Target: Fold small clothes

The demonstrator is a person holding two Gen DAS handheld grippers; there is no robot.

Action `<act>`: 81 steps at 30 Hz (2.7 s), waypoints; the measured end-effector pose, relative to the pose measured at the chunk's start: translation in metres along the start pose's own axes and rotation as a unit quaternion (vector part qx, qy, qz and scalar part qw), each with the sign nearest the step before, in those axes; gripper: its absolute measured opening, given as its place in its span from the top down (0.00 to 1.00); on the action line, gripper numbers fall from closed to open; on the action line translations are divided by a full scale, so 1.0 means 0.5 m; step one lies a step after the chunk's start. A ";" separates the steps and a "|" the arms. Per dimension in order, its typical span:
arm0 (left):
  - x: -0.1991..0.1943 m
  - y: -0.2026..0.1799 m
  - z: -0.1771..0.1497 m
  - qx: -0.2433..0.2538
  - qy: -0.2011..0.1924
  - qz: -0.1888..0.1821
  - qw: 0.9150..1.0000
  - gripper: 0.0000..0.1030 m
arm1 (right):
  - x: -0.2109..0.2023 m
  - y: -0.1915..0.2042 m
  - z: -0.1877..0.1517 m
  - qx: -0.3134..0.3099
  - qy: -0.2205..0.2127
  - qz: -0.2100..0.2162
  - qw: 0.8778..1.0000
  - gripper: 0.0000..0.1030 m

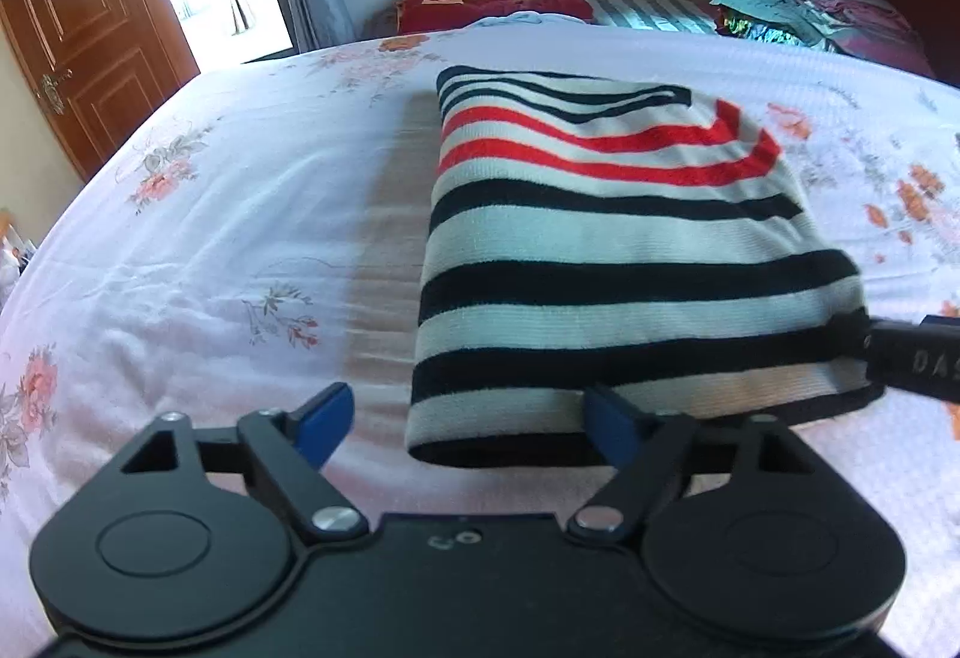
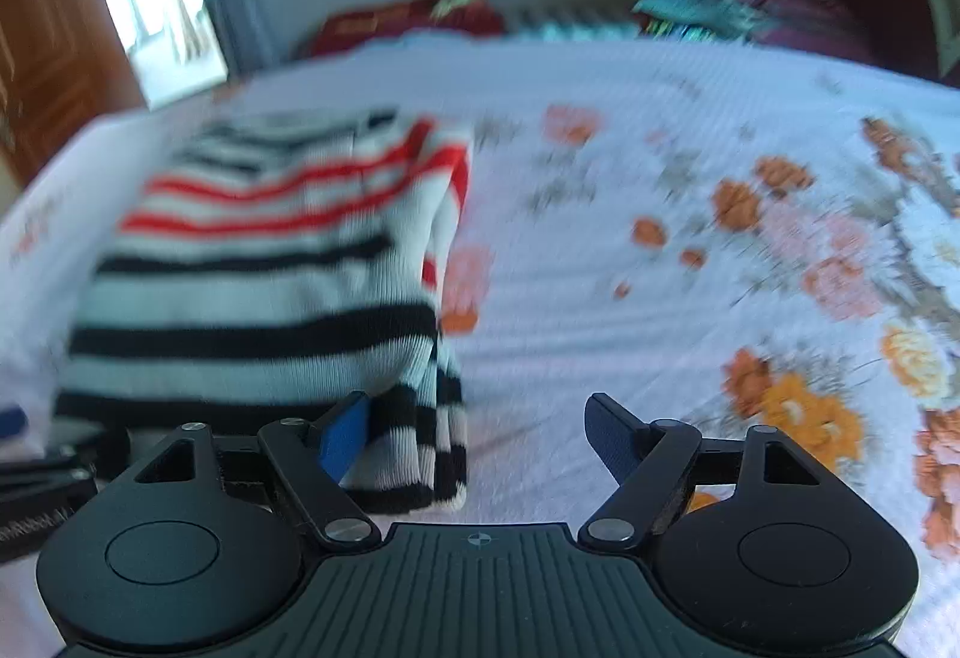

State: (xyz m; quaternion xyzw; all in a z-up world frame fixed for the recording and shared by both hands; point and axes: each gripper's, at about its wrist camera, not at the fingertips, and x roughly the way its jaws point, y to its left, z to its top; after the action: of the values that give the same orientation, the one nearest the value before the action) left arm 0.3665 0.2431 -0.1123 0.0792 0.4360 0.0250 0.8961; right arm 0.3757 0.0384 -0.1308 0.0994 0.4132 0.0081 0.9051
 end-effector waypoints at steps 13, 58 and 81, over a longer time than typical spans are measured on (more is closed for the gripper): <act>-0.238 0.024 -0.058 -0.036 -0.037 -0.012 0.999 0.07 | -0.230 -0.008 -0.065 -0.027 0.017 0.113 0.993 0.00; -0.736 0.029 -0.312 -0.096 -0.149 0.009 0.984 0.00 | -0.781 -0.036 -0.291 -0.097 -0.200 0.097 0.970 0.00; -0.739 0.039 -0.311 -0.097 -0.148 0.005 0.984 0.00 | -0.779 -0.021 -0.294 -0.101 -0.200 0.100 0.969 0.00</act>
State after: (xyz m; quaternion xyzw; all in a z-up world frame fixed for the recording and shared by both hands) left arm 0.0163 0.2389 0.0840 -0.0034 0.2937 0.0593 0.9541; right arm 0.0085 0.0157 0.0640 0.0475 0.2085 0.1202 0.9694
